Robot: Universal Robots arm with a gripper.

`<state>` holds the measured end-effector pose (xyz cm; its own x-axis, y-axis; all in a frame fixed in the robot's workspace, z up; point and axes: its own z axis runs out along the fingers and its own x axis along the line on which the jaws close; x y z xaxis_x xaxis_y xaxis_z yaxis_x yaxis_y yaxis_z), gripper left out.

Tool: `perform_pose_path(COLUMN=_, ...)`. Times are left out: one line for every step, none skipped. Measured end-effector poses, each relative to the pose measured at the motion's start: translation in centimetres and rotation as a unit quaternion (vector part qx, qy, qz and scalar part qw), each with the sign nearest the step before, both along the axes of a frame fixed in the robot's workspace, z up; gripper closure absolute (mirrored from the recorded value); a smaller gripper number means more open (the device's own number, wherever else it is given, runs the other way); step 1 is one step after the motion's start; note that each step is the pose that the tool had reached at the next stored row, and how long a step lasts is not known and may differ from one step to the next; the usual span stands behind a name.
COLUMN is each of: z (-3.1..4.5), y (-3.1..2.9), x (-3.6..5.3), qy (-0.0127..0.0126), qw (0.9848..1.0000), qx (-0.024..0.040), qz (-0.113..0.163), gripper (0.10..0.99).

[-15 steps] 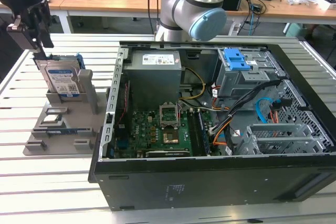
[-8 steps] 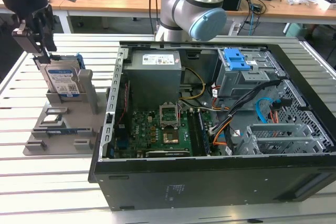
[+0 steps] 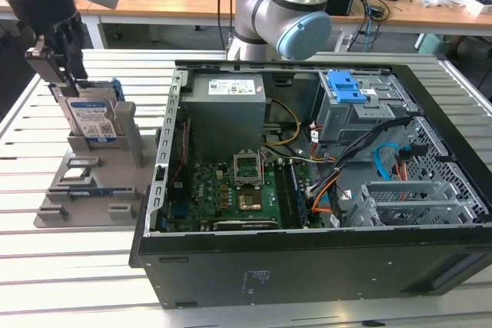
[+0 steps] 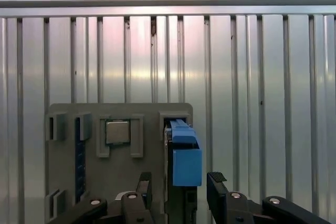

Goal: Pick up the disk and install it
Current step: 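Pick up the disk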

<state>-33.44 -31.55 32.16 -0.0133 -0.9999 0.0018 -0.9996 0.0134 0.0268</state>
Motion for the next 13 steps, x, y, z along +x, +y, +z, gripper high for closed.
perform_pose_path(z=-0.18, y=0.05, x=0.05, qy=-0.0001, qw=1.0, qx=-0.0001, qz=0.0, gripper=0.545)
perform_pose_path(z=-0.29, y=0.09, x=0.07, qy=-0.0001, qw=1.0, qx=-0.0001, qz=0.0, gripper=0.545)
perform_pose_path(z=-2.06, y=0.37, x=0.21, qy=-0.0001, qw=1.0, qx=-0.0008, qz=0.0, gripper=0.545)
perform_pose_path(z=-3.38, y=0.41, x=0.34, qy=-0.0001, qw=1.0, qx=-0.0028, qz=0.0, gripper=0.545)
perform_pose_path(z=-4.15, y=0.4, x=0.45, qy=-0.0001, qw=1.0, qx=-0.0054, qz=0.0, gripper=0.545)
perform_pose_path(z=-4.24, y=0.4, x=0.46, qy=0.0, qw=1.0, qx=-0.0059, qz=0.0, gripper=0.627)
perform_pose_path(z=-4.31, y=0.4, x=0.47, qy=0.0001, qw=1.0, qx=-0.0062, qz=0.0, gripper=0.725)
perform_pose_path(z=-4.37, y=0.4, x=0.48, qy=0.0002, qw=1.0, qx=-0.0066, qz=0.0, gripper=0.725)
perform_pose_path(z=-4.4, y=0.4, x=0.48, qy=0.0002, qw=1.0, qx=-0.0068, qz=0.0, gripper=0.725)
perform_pose_path(z=-4.46, y=0.4, x=0.49, qy=0.0, qw=1.0, qx=-0.0069, qz=0.0, gripper=0.725)
perform_pose_path(z=-4.5, y=0.4, x=0.49, qy=0.0, qw=1.0, qx=-0.0071, qz=0.0, gripper=0.725)
perform_pose_path(z=-4.51, y=0.4, x=0.49, qy=0.0, qw=1.0, qx=-0.0072, qz=0.0, gripper=0.725)
perform_pose_path(z=-4.52, y=0.41, x=0.48, qy=-0.0001, qw=1.0, qx=-0.0077, qz=0.0, gripper=0.725)
